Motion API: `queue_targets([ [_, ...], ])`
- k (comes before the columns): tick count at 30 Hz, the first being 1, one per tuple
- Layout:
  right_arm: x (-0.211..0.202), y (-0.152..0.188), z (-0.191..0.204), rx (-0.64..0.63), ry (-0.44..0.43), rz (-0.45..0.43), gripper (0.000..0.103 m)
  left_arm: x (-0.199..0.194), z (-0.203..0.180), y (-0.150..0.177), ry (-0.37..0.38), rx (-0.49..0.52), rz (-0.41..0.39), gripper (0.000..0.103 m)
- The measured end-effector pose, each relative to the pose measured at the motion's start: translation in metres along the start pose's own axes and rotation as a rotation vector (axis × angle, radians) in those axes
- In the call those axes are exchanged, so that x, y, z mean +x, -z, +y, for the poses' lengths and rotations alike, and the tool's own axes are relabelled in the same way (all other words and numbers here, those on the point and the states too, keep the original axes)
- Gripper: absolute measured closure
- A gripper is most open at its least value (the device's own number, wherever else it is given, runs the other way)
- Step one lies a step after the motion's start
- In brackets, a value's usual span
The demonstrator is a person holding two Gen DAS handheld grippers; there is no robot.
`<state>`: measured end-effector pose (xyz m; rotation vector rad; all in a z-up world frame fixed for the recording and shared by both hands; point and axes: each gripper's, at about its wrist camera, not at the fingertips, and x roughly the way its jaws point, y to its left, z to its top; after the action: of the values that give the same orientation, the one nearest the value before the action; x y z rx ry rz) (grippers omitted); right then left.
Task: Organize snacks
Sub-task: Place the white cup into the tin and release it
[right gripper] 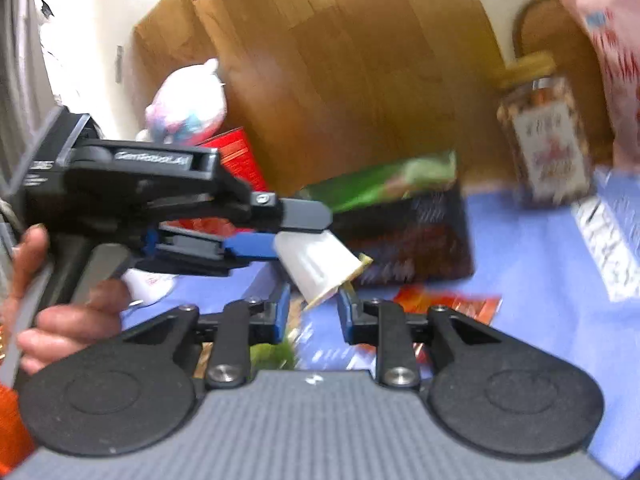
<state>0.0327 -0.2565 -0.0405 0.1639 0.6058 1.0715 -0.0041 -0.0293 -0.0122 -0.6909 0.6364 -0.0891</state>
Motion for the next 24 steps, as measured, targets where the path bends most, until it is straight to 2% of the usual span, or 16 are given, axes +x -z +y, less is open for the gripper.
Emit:
queue_targets([
  [4, 0.022, -0.035, -0.001, -0.014, -0.008, -0.038, 0.076, -0.006, -0.012, -0.031, -0.051, 0.065, -0.090, 0.071],
  [6, 0.041, -0.051, 0.001, -0.025, 0.000, -0.030, 0.075, -0.002, -0.012, -0.045, -0.118, 0.088, -0.129, 0.070],
  [8, 0.062, -0.061, 0.002, -0.065, 0.052, -0.009, 0.074, 0.004, -0.008, -0.055, -0.212, 0.102, -0.155, 0.061],
  [10, 0.068, -0.063, 0.000, -0.100, 0.115, 0.002, 0.073, 0.007, -0.004, -0.057, -0.283, 0.129, -0.162, 0.061],
  [11, 0.065, -0.061, -0.002, -0.089, 0.117, 0.004, 0.074, 0.005, -0.002, -0.055, -0.293, 0.133, -0.166, 0.061],
  [13, 0.047, -0.053, -0.010, -0.048, 0.092, -0.016, 0.074, -0.004, 0.003, -0.047, -0.282, 0.127, -0.172, 0.061],
  [16, 0.013, -0.035, -0.023, 0.000, 0.108, -0.048, 0.073, -0.014, 0.000, -0.027, -0.254, 0.142, -0.171, 0.061],
  [20, -0.016, -0.011, -0.055, 0.150, 0.192, -0.021, 0.073, -0.003, -0.015, 0.007, -0.192, 0.179, -0.086, 0.061],
  [24, -0.037, 0.010, -0.083, 0.375, 0.153, -0.015, 0.073, 0.029, -0.020, 0.026, -0.200, 0.200, 0.002, 0.061],
])
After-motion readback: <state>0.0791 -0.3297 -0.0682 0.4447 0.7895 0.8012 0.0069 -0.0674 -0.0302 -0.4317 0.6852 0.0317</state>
